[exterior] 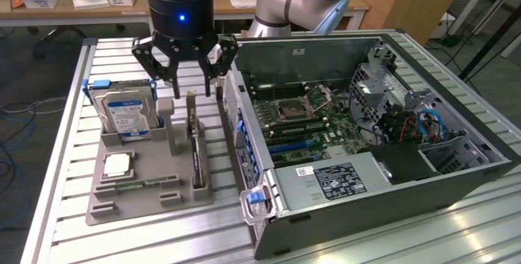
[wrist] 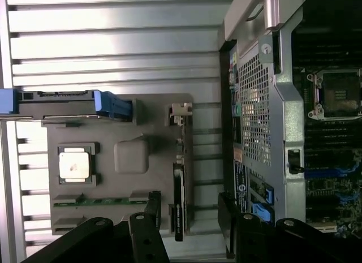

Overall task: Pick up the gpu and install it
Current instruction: 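Pick up the gpu and move the gpu toward the slot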

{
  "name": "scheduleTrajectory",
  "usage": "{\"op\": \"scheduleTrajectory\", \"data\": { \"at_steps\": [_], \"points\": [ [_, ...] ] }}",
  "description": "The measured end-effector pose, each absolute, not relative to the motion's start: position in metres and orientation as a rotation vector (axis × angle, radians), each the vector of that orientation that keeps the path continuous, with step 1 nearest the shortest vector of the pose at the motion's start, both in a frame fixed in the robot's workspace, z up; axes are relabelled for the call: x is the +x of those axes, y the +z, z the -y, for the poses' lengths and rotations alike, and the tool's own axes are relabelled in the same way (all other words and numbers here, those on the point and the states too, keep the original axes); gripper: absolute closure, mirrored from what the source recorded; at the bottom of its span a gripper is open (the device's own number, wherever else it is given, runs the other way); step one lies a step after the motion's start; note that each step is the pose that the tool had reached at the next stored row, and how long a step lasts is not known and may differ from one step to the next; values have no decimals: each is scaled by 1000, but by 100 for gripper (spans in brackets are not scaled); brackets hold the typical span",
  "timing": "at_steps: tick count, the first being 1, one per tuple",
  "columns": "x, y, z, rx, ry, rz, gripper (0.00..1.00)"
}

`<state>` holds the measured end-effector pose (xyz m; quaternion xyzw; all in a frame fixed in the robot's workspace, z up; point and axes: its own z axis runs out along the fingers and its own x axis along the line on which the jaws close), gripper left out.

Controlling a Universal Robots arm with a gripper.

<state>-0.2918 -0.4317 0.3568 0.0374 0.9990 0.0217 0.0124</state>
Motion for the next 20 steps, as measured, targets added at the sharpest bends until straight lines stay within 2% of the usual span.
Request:
{"op": "scheduleTrajectory", "data": {
  "at_steps": [20],
  "points": [
    [-290,341,435,117,67,-3114,47]
  ]
}}
